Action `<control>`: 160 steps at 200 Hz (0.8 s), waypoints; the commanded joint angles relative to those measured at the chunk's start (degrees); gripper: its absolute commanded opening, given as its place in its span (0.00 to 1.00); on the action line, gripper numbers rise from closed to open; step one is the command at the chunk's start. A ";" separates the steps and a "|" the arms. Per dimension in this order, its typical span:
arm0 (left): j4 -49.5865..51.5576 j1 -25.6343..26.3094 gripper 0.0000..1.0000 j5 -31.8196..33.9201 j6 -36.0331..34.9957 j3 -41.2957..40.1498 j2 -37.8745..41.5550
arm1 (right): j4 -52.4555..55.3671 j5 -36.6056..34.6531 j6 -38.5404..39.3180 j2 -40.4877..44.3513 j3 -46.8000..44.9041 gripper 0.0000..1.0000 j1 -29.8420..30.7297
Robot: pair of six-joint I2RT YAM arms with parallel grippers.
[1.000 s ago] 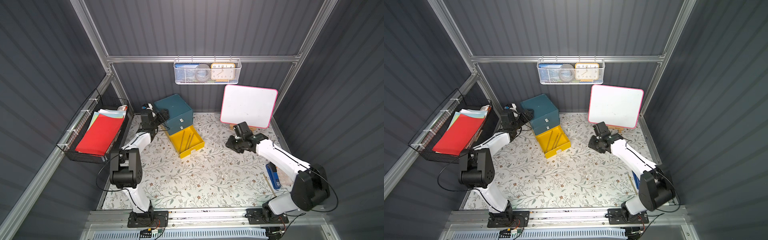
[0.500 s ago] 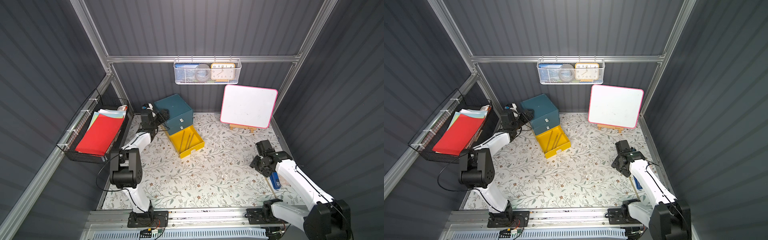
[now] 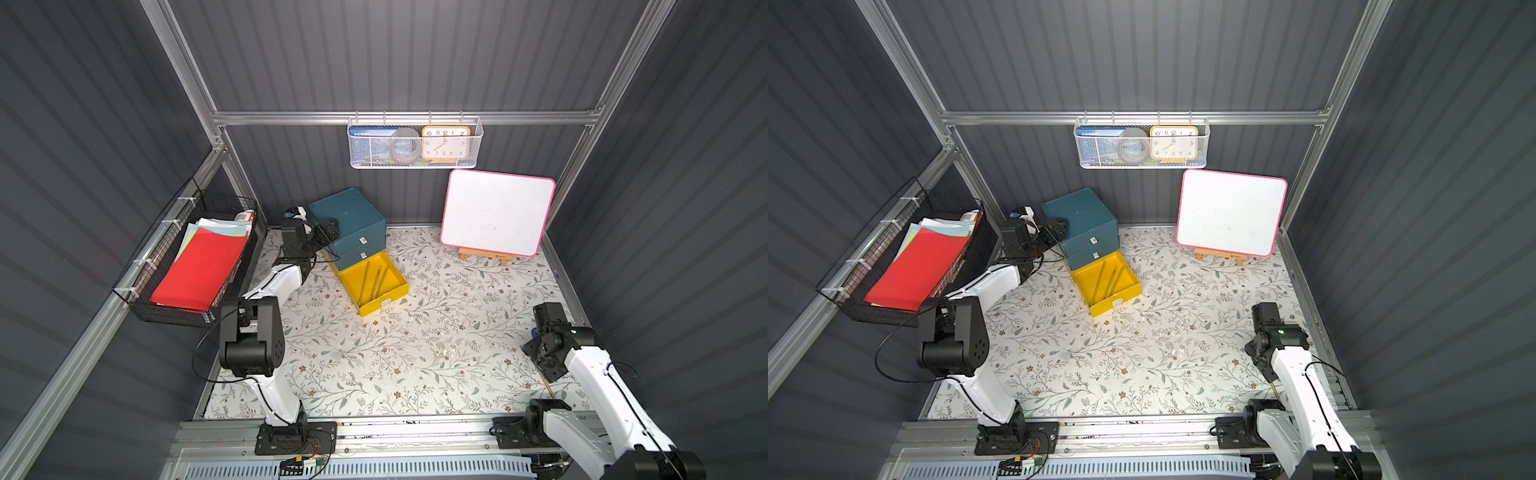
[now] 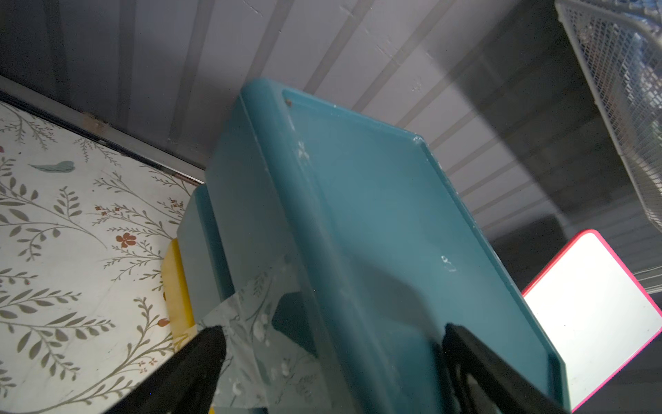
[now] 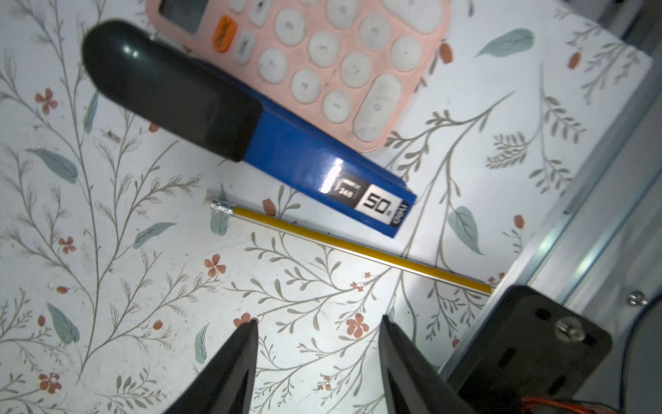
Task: Please place the pencils in the drawer according to their color
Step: Adjust the pencil at the center of the board.
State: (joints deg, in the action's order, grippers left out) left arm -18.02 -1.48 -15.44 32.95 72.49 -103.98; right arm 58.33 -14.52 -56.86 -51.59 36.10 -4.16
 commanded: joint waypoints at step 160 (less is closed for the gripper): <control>5.10 1.11 1.00 -1.96 -2.55 1.06 -1.51 | 10.42 -9.77 -24.10 -11.13 -1.01 0.69 -7.75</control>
State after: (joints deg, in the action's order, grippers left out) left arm -17.08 -1.48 -16.27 32.53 73.12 -104.20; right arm 67.18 -22.57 -77.60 -61.06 35.75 -10.81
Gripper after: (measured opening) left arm 0.994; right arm 0.690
